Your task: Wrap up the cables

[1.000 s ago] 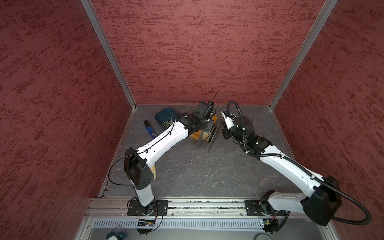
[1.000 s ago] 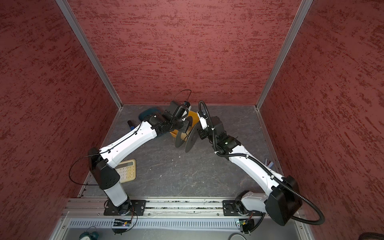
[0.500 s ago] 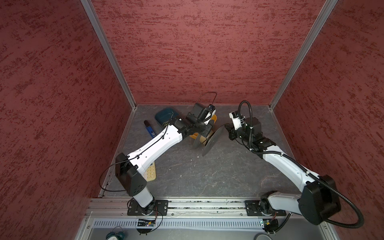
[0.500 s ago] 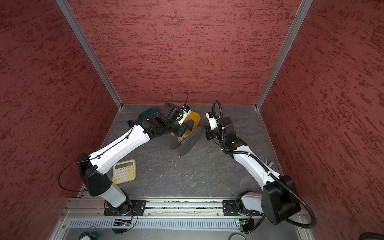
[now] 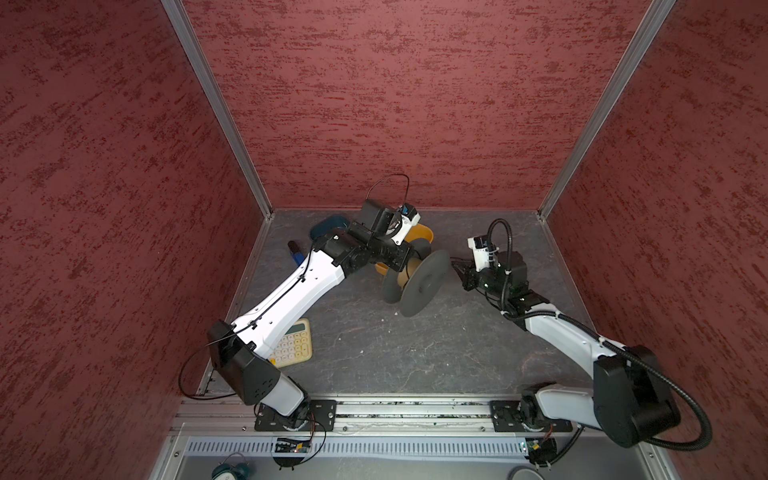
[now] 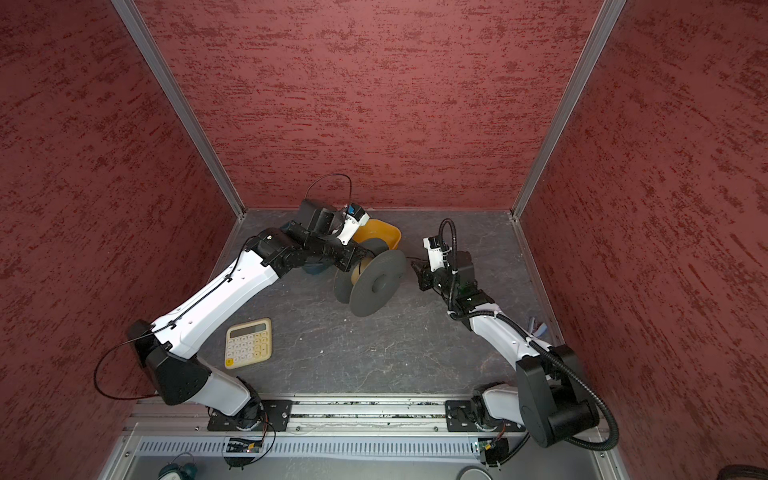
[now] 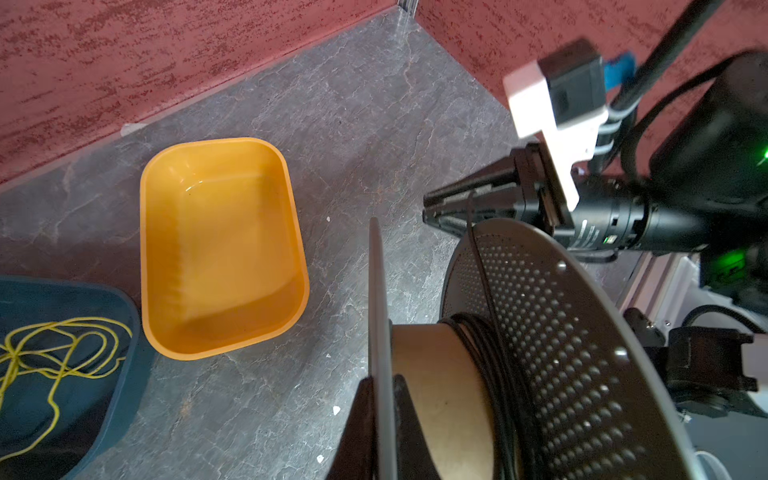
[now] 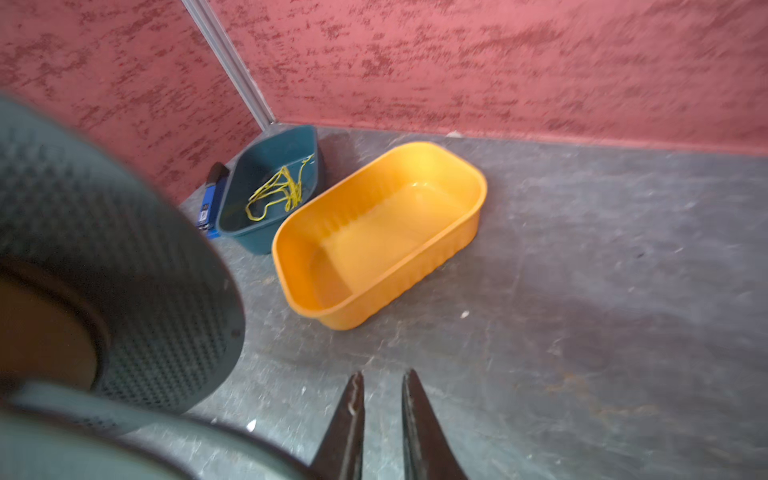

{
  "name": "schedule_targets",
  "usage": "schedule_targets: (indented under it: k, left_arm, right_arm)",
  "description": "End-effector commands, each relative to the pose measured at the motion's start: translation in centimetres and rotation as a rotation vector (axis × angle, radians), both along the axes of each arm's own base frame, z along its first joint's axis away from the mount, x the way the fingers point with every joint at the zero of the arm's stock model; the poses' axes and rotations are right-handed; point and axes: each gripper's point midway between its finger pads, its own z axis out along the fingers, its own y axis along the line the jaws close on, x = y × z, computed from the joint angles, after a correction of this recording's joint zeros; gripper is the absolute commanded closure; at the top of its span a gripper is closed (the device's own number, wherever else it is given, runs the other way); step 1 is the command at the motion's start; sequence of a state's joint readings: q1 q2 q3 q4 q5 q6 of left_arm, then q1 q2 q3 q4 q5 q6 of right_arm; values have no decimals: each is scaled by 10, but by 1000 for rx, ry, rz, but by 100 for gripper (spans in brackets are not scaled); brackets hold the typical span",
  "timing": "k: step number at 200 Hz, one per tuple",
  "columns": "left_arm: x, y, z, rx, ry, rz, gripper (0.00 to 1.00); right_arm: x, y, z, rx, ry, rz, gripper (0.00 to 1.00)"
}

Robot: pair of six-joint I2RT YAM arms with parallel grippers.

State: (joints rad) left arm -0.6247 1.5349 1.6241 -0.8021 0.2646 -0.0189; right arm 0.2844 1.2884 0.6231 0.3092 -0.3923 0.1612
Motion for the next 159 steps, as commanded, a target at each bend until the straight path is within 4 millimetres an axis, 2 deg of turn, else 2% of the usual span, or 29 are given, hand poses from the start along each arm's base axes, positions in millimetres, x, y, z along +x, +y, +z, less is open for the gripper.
schedule_targets:
  k: [1, 27, 47, 70, 110, 124, 159]
  left_arm:
    - [-6, -8, 59, -237, -34, -38, 100]
    - [-1, -4, 75, -355, -8, -23, 100]
    - [5, 0, 84, -447, 18, -8, 100]
    - [11, -1, 81, -460, 40, 1, 100]
    - [16, 3, 84, -480, 49, 22, 100]
    - [18, 4, 86, -500, 59, 28, 100]
    - [24, 1, 85, -545, 84, 27, 100]
  right_arm:
    - [-6, 5, 22, 125, -63, 32, 76]
    - [-23, 10, 19, 213, -53, 72, 69]
    - [-34, 10, 18, 257, -48, 80, 68]
    - [-42, 11, 20, 275, -54, 80, 70]
    - [-50, 6, 18, 267, -33, 52, 77]
    - [-53, 4, 18, 263, -35, 40, 83]
    - [-57, 6, 19, 267, -31, 47, 90]
